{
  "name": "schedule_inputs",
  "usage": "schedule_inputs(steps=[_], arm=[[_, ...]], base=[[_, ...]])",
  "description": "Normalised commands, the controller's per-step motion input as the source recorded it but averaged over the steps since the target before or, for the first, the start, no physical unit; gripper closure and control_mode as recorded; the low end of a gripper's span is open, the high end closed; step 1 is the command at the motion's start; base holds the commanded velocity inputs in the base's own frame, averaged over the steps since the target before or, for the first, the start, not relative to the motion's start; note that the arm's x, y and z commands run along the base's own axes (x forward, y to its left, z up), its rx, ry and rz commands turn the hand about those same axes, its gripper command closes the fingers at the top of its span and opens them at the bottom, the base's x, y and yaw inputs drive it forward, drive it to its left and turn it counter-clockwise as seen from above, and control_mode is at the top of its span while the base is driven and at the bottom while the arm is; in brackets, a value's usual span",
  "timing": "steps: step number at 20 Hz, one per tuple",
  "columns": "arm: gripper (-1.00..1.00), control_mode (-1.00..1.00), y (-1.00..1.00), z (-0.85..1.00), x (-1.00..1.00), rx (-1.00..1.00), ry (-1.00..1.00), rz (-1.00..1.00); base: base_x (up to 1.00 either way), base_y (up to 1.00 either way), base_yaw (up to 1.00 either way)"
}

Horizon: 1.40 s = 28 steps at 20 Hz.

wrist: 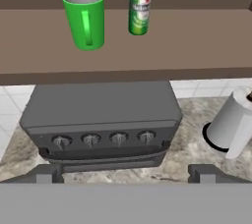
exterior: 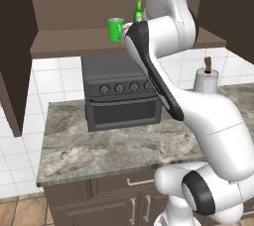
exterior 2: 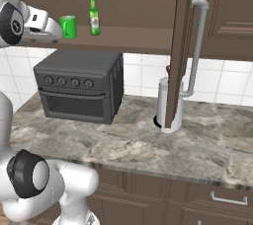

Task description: Open the cabinet directly in front. Then move the beer and the mug to the dining counter with the candle on it.

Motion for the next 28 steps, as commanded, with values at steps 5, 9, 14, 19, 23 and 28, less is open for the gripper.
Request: schedule_inputs(steps=[5, 9, 14, 19, 23, 28], arm=[[-1.00, -1.00, 0.02, -0.07, 0.31, 0.00, 0.00, 0.00], [-1.00, -1.00, 0.09, 0.00, 0.35, 0.00, 0.00, -0.02], [-1.00, -1.00, 0.15, -0.02, 0.36, 0.00, 0.00, -0.02], [-1.00, -1.00, 0.12, 0.00, 0.40, 0.00, 0.00, -0.02], [-1.00, -1.00, 0.08, -0.03, 0.39, 0.00, 0.00, -0.02], [-1.00, -1.00, 0.04, -0.05, 0.40, 0.00, 0.00, -0.02]], base=[[0.00, 0.00, 0.00], [0.00, 0.00, 0.00], [0.00, 0.00, 0.00], [0.00, 0.00, 0.00], [0.00, 0.00, 0.00], [0.00, 0.00, 0.00]])
